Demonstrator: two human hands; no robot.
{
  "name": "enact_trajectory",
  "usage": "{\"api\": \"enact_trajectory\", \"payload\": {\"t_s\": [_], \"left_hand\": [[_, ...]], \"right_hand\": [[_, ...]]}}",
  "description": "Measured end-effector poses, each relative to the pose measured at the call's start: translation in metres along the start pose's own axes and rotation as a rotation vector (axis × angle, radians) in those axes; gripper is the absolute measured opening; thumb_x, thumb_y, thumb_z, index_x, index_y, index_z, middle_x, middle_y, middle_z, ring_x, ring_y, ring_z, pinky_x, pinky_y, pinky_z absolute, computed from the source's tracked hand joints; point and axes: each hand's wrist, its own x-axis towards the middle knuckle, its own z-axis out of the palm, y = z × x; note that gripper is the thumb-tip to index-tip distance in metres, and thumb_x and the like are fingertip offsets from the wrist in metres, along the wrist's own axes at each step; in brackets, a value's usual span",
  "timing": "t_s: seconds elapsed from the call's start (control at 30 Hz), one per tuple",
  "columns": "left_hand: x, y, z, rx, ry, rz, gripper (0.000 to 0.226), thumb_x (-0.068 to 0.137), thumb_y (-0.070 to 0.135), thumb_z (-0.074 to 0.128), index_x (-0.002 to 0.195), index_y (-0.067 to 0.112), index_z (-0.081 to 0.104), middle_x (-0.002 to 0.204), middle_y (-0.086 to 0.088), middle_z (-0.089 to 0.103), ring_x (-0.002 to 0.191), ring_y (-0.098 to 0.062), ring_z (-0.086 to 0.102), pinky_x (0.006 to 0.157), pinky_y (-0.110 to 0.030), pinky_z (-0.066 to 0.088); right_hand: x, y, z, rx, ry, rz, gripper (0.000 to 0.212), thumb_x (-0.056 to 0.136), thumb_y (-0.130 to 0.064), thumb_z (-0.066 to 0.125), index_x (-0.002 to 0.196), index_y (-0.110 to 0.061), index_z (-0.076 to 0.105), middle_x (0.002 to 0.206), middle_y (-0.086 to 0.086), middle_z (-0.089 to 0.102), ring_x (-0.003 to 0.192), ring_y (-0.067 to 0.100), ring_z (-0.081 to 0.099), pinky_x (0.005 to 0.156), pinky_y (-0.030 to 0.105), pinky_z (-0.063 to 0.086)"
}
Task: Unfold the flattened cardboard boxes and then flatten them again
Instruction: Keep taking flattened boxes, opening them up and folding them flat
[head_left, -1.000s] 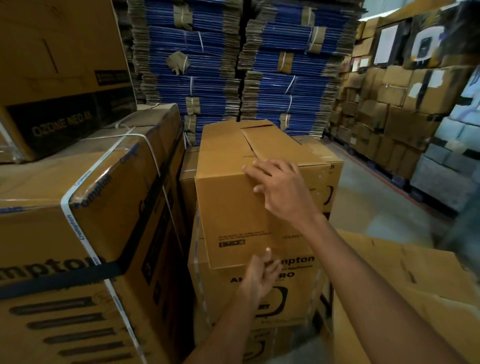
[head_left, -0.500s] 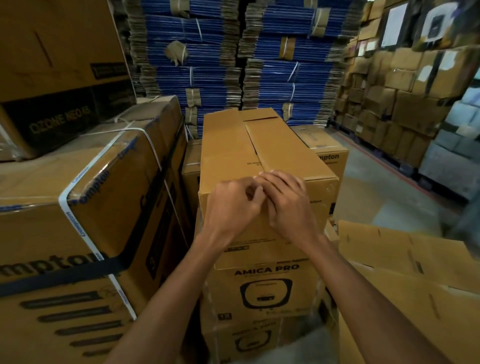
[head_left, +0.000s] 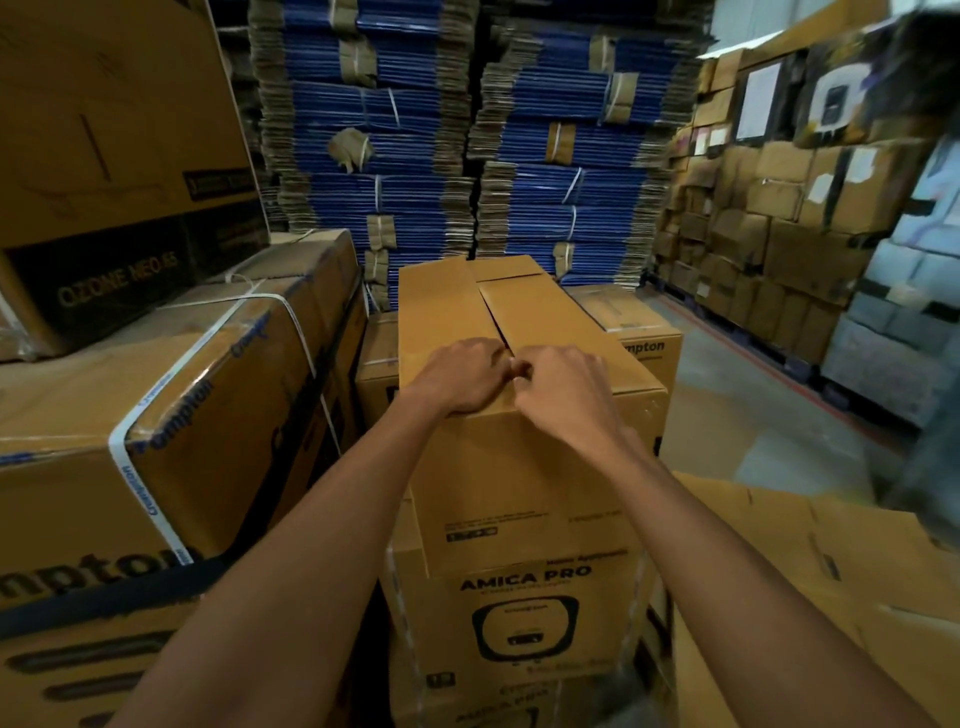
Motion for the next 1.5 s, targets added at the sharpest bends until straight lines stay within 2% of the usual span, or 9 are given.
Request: {"api": "enact_trajectory", "payload": {"t_s": [0.17,0.33,0.53,0.87,1.0,1.2,1.3,1.43,1.5], "left_hand": [[0.007,-0.007,0.003,0.023,-0.040,0.006,0.041,0.108,0.035,0.031,0.136,0.018,0.055,0.147,-0.008,0.051,0.128,-0.031,0.050,0.107,-0.048,0.041],[0.003,-0.009,0.005,0.057,-0.062,0.023,0.049,0.109,0.037,0.026,0.155,0.024,0.038,0.162,-0.002,0.037,0.145,-0.026,0.036,0.117,-0.047,0.031],[-0.003,-0.011,0.006,0.069,-0.032,0.046,0.050,0.109,0.039,0.027,0.154,0.023,0.039,0.162,-0.001,0.037,0.146,-0.024,0.035,0.118,-0.044,0.029],[-0.006,-0.007,0.006,0.029,-0.014,0.041,0.074,0.100,0.069,0.027,0.158,0.024,0.033,0.164,-0.001,0.032,0.149,-0.024,0.030,0.119,-0.049,0.024],[-0.004,0.006,-0.002,-0.035,-0.103,0.180,0.054,0.104,0.056,0.037,0.146,0.025,0.051,0.154,-0.006,0.046,0.131,-0.030,0.049,0.108,-0.043,0.039],[0.014,0.044,-0.012,-0.168,-0.273,0.038,0.033,0.091,0.054,0.062,0.110,0.028,0.062,0.132,-0.007,0.063,0.113,-0.024,0.054,0.111,-0.048,0.035],[0.026,0.055,-0.016,-0.107,-0.305,0.020,0.086,0.065,0.073,0.052,0.134,0.022,0.055,0.147,-0.008,0.053,0.137,-0.030,0.043,0.122,-0.059,0.012],[0.048,0.058,-0.013,-0.148,-0.367,-0.015,0.035,0.069,0.048,0.076,0.091,0.024,0.063,0.110,-0.007,0.066,0.114,-0.033,0.059,0.105,-0.050,0.045],[0.066,0.057,-0.010,-0.129,-0.360,-0.045,0.050,0.052,0.058,0.079,0.086,0.025,0.065,0.104,-0.005,0.068,0.104,-0.032,0.061,0.098,-0.048,0.050]], "right_hand": [[0.015,-0.016,-0.004,-0.123,-0.101,0.039,0.018,0.086,-0.016,0.064,0.103,-0.021,0.068,0.099,0.004,0.068,0.102,0.029,0.061,0.092,0.050,0.046],[0.021,-0.026,-0.002,-0.292,-0.195,0.000,0.042,0.085,-0.020,0.068,0.127,-0.017,0.063,0.121,0.007,0.053,0.109,0.036,0.059,0.089,0.052,0.045],[0.021,-0.031,0.001,-0.480,-0.102,-0.028,0.021,0.097,-0.015,0.058,0.116,-0.016,0.067,0.106,0.007,0.064,0.096,0.031,0.065,0.079,0.048,0.054],[0.048,-0.022,-0.059,-0.322,-0.109,-0.056,0.017,0.092,-0.013,0.064,0.105,-0.016,0.075,0.109,0.010,0.068,0.099,0.033,0.065,0.081,0.042,0.054],[0.047,-0.031,-0.055,-0.350,-0.159,-0.094,0.013,0.088,-0.006,0.067,0.098,-0.012,0.072,0.099,0.008,0.067,0.089,0.027,0.064,0.070,0.037,0.049],[0.044,-0.027,-0.055,-0.355,-0.119,-0.103,0.015,0.093,-0.003,0.060,0.103,-0.008,0.070,0.096,0.011,0.062,0.087,0.029,0.057,0.070,0.036,0.041],[0.044,-0.024,-0.065,-0.333,-0.144,-0.092,0.018,0.094,-0.007,0.061,0.109,-0.008,0.071,0.098,0.009,0.058,0.089,0.025,0.053,0.073,0.034,0.038],[0.047,-0.018,-0.070,-0.339,-0.144,-0.085,0.022,0.096,-0.004,0.059,0.112,-0.009,0.073,0.098,0.008,0.058,0.076,0.019,0.049,0.070,0.032,0.037],[0.052,-0.016,-0.071,-0.342,-0.155,-0.073,0.025,0.098,-0.006,0.055,0.116,-0.012,0.073,0.106,0.012,0.059,0.084,0.026,0.056,0.068,0.035,0.040]]}}
